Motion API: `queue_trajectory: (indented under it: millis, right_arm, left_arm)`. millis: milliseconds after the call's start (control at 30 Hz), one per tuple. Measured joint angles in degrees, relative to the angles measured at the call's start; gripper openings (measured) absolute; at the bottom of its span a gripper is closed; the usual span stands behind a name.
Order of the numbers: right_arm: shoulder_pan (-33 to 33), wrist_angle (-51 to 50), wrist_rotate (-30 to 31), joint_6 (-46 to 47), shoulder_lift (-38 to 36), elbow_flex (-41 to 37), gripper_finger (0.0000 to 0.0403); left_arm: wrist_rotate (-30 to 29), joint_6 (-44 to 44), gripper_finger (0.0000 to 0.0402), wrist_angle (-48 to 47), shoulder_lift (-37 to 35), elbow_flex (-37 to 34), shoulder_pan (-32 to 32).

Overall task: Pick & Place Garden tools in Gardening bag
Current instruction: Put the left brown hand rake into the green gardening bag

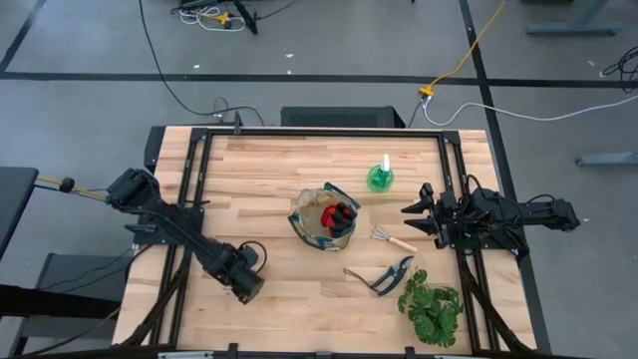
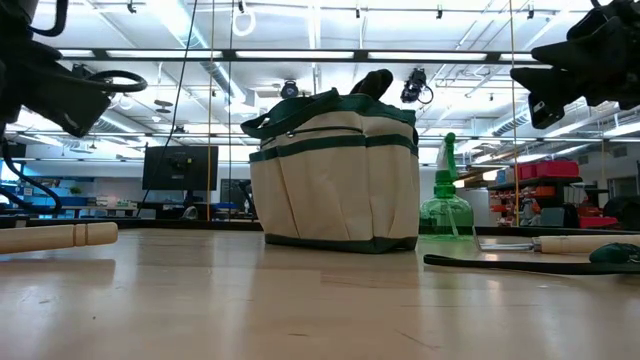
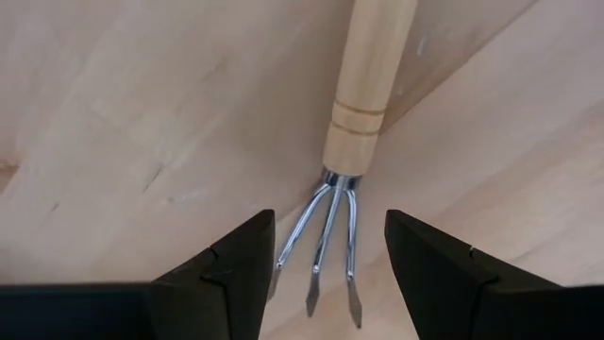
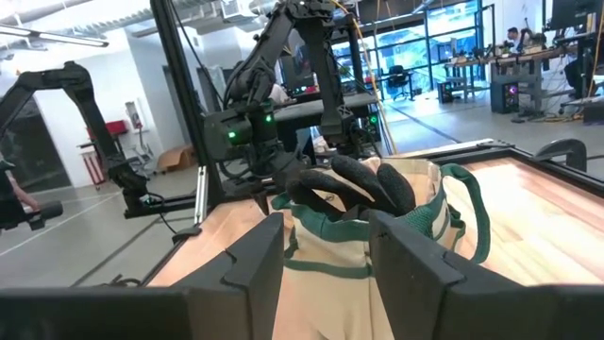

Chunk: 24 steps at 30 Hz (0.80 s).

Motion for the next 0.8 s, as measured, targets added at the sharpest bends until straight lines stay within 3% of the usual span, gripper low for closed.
queue_trajectory:
  millis: [300, 667, 800]
  right_arm:
    - [-0.01, -0.01, -0.01, 0.0, 0.0, 0.0, 0.016]
    - [-0.02, 0.0, -0.12, 0.02, 0.0, 0.0, 0.016]
    - [0.0, 0.0, -0.16, 0.02, 0.0, 0.01, 0.016]
  left_arm:
    - [-0.49, -0.07, 0.0208, 1.18, 1.26, -0.02, -1.13]
    - [5.43, -0.05, 0.0208, 2.64, 6.07, 0.26, -1.03]
    - [5.71, -0.04, 0.0186, 2.77, 6.14, 0.22, -1.01]
